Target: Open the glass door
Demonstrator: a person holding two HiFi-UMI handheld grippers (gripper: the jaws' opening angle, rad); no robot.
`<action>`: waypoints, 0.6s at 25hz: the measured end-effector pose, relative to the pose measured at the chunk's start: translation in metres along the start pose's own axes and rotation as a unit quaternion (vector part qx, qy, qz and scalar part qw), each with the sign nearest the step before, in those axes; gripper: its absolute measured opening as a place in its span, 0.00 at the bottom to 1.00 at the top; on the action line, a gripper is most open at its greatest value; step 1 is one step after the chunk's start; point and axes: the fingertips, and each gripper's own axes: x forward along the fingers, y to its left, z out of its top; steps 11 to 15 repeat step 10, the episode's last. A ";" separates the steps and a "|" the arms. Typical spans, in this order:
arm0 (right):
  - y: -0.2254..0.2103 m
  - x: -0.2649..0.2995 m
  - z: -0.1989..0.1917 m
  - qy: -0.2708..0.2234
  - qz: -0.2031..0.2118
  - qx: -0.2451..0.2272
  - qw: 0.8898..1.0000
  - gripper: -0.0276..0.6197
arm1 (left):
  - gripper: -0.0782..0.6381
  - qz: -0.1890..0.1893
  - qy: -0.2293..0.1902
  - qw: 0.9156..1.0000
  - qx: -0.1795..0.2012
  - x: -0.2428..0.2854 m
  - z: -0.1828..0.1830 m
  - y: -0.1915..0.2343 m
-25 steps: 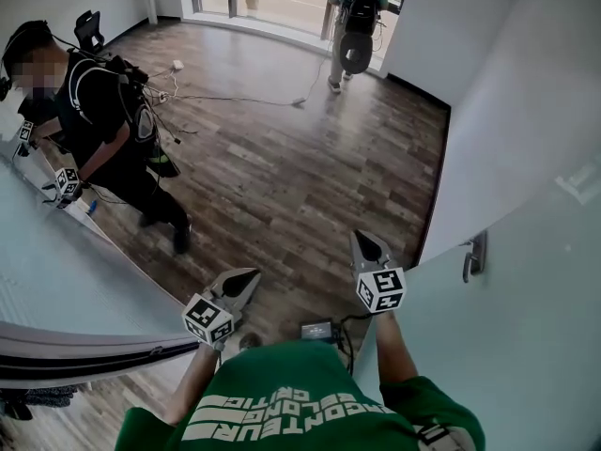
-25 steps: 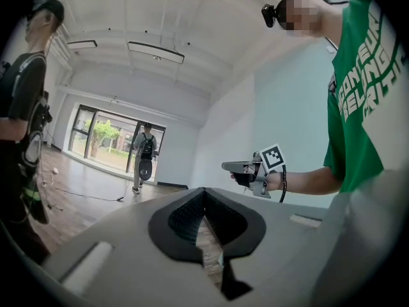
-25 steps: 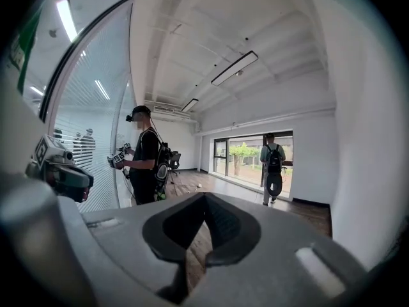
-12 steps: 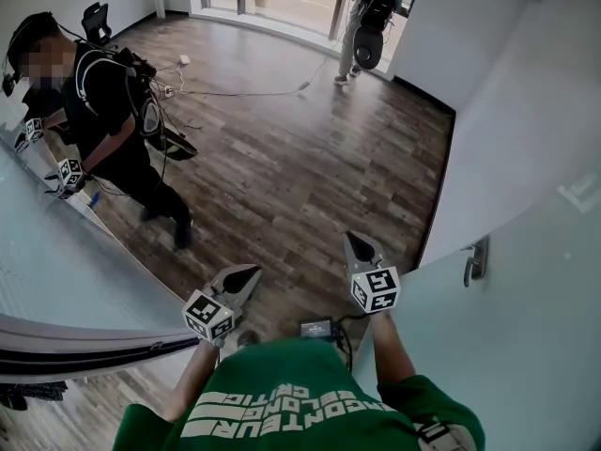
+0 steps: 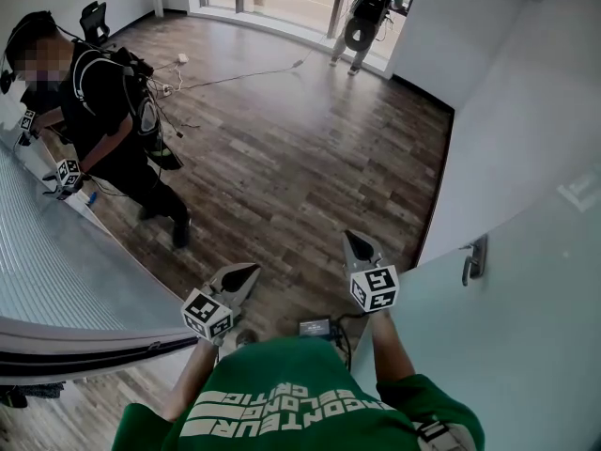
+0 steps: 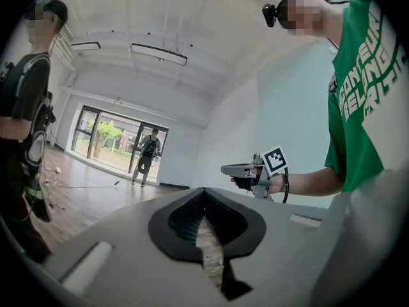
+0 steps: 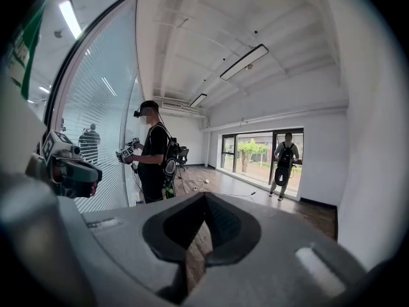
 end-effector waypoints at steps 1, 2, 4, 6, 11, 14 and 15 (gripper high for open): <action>0.000 0.000 0.000 0.000 0.000 0.000 1.000 0.03 | 0.13 0.000 0.000 1.000 0.000 0.000 0.000 0.000; -0.001 0.000 0.000 0.000 0.000 0.000 1.000 0.03 | 0.13 0.000 0.000 1.000 0.000 0.001 0.000 0.000; -0.002 -0.001 -0.001 0.001 -0.001 0.000 1.000 0.03 | 0.13 0.000 0.001 1.000 0.000 0.001 0.001 -0.001; -0.001 -0.002 0.000 0.002 -0.001 -0.001 1.000 0.03 | 0.13 0.000 0.000 1.000 0.000 0.000 0.001 -0.001; 0.001 -0.004 0.000 0.002 -0.003 -0.004 1.000 0.03 | 0.13 -0.001 -0.002 1.000 0.000 -0.002 0.002 -0.001; 0.001 -0.004 0.000 0.002 -0.003 -0.004 1.000 0.03 | 0.13 -0.001 -0.002 1.000 0.000 -0.002 0.002 -0.001; 0.001 -0.004 0.000 0.002 -0.003 -0.004 1.000 0.03 | 0.13 -0.001 -0.002 1.000 0.000 -0.002 0.002 -0.001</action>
